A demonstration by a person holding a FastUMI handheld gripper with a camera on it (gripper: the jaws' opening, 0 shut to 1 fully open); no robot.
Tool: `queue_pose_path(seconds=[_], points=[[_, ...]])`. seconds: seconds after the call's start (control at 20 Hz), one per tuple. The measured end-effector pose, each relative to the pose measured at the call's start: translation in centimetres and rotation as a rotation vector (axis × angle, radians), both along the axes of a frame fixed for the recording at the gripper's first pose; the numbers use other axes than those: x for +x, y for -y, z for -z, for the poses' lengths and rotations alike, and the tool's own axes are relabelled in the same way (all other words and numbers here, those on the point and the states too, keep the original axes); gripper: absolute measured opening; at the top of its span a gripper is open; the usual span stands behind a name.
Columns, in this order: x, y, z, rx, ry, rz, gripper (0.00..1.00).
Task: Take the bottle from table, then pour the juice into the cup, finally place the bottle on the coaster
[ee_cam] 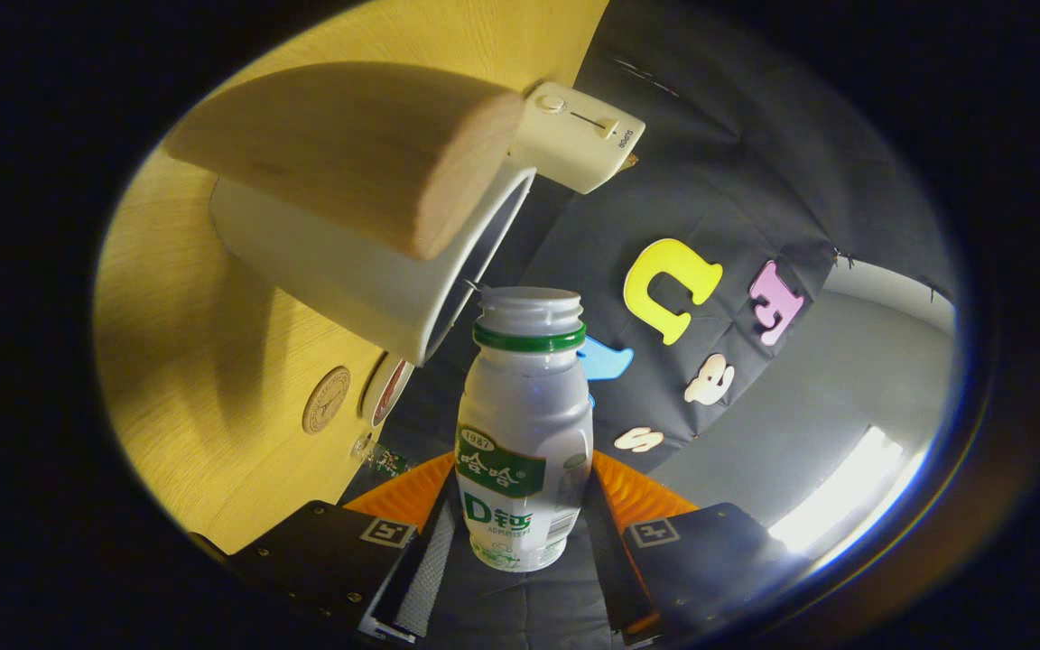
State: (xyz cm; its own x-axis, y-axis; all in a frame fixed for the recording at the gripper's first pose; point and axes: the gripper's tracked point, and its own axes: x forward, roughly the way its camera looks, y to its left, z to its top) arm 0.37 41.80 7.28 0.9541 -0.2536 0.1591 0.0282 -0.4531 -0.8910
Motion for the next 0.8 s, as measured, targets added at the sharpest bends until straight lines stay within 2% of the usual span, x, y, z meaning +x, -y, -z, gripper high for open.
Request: queue_pose_path(seconds=[0.8], points=[[0.03,-0.29,0.32,-0.027,-0.007,0.006,0.71]])
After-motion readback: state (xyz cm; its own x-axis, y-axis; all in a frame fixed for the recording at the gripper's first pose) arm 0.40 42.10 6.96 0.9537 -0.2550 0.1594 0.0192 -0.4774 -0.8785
